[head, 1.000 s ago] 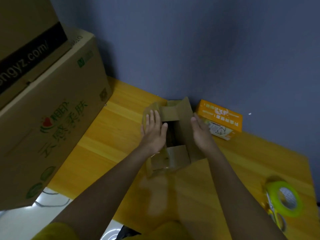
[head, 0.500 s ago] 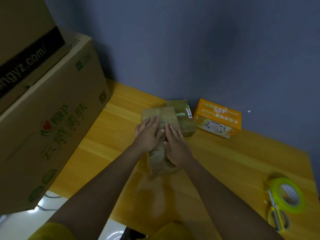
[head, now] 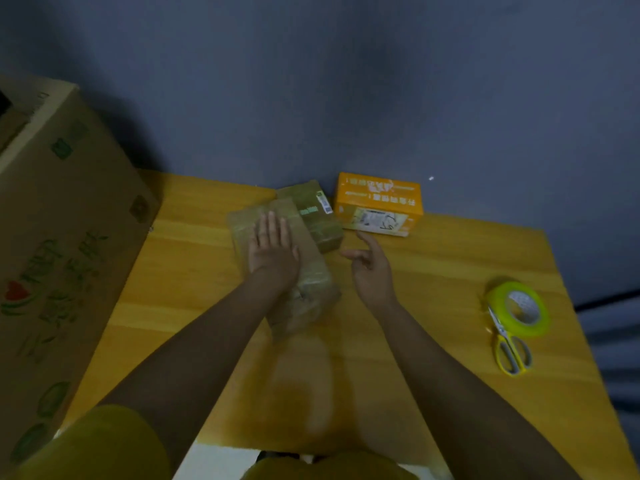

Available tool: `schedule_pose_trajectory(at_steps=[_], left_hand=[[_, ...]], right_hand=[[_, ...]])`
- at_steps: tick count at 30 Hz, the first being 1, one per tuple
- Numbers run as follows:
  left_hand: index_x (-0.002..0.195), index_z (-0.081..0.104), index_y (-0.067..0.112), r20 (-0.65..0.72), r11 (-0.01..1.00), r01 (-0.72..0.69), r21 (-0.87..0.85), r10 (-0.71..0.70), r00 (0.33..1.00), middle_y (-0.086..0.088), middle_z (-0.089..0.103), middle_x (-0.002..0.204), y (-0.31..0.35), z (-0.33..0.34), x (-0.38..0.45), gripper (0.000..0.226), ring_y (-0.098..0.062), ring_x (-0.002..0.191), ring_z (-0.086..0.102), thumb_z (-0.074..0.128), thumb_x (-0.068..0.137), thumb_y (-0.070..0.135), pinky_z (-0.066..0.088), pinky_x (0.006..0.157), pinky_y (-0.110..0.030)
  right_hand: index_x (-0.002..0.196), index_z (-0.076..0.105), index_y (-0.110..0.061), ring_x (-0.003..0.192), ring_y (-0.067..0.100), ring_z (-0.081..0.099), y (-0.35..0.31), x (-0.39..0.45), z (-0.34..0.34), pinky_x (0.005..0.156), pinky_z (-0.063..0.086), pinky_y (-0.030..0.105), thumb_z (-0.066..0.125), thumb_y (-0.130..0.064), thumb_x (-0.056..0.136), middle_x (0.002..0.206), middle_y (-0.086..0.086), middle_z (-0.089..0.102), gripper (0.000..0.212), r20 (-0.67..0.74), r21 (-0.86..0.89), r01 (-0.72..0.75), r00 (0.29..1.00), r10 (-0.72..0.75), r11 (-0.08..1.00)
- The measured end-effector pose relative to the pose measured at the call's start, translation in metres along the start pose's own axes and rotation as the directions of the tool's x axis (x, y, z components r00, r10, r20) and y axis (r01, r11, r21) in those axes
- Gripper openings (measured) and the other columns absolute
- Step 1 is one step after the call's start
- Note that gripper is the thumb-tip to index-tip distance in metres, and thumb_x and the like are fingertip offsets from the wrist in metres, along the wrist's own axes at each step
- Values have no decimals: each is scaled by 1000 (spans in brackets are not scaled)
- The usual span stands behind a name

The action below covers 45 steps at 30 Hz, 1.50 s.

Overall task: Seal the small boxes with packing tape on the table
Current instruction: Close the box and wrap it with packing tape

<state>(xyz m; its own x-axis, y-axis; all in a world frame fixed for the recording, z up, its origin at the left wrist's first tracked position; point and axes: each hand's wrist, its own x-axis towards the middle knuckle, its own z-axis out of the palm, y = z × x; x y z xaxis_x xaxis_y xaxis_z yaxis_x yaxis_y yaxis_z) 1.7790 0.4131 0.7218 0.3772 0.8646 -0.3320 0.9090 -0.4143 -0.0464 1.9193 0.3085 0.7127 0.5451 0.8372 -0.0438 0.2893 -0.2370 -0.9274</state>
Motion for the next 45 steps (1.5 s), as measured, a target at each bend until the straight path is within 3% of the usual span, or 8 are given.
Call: schedule_pose_trajectory(at_steps=[9, 13, 23, 27, 32, 37, 42, 45], left_hand=[[153, 7, 15, -131, 866, -469, -171, 452, 882, -10, 3, 161, 149, -22, -41, 61, -27, 147, 11, 36, 100, 20, 19, 118, -41], [153, 15, 14, -73, 770, -580, -265, 584, 809, -8, 14, 160, 242, -3, -54, 56, -26, 145, 19, 35, 102, 24, 28, 112, -38], [149, 13, -2, 304, 853, -138, -503, 324, 896, -21, 29, 151, 423, 66, -37, 66, -36, 137, 33, 42, 101, 32, 34, 106, -41], [110, 50, -11, 426, 771, 117, -626, 213, 879, -32, 58, 104, 445, 99, -33, 51, -40, 97, 59, 56, 95, 37, 47, 74, -44], [91, 60, 8, 419, 671, 89, -736, 348, 839, -4, 54, 78, 465, 121, -41, 15, -6, 65, 48, 56, 97, 22, 35, 52, -15], [74, 58, 5, 461, 741, 163, -652, 216, 860, -16, 58, 76, 464, 129, -38, 27, -31, 79, 57, 57, 94, 23, 39, 62, -33], [111, 59, -5, 483, 840, 104, -533, 201, 852, -23, 59, 117, 437, 125, -35, 34, -36, 108, 57, 54, 95, 25, 41, 77, -33], [108, 60, -10, 491, 844, 134, -519, 165, 856, -30, 59, 115, 413, 130, -36, 34, -38, 105, 60, 55, 95, 21, 46, 81, -36]], right_hand=[[113, 59, 7, 69, -10, 60, 86, -43, -175, 73, 45, 17, 47, 16, 89, 80, 10, 65, 28, -329, -5, -170, 931, 159, 985], [103, 66, 4, 94, 26, 64, 152, -62, -259, 85, 50, 27, 54, 11, 90, 102, 18, 67, 19, -395, -184, -244, 906, 156, 952], [135, 49, -11, 137, 32, 33, 246, -12, -368, 109, 29, 44, 62, -29, 88, 140, 11, 46, 52, 202, -812, 74, 966, 161, 578], [143, 38, -21, 141, 23, 26, 258, 3, -368, 117, 8, 45, 48, -28, 94, 141, 2, 46, 51, 377, -835, 264, 914, 153, 482], [128, 55, -18, 125, 27, 47, 276, 6, -373, 108, 9, 47, 55, -38, 92, 119, 4, 64, 41, 380, -813, 303, 923, 60, 497], [99, 69, -15, 90, 27, 64, 284, 11, -376, 97, 30, 50, 47, -42, 85, 81, 3, 68, 38, 337, -848, 346, 937, -96, 402], [109, 67, -12, 101, 29, 63, 278, 11, -370, 99, 41, 59, 77, -32, 76, 93, 7, 69, 40, 262, -887, 250, 965, -22, 389], [136, 47, -13, 130, 28, 44, 267, 23, -365, 115, 12, 59, 49, -35, 95, 127, 9, 58, 46, 166, -913, 73, 965, 202, 401]])
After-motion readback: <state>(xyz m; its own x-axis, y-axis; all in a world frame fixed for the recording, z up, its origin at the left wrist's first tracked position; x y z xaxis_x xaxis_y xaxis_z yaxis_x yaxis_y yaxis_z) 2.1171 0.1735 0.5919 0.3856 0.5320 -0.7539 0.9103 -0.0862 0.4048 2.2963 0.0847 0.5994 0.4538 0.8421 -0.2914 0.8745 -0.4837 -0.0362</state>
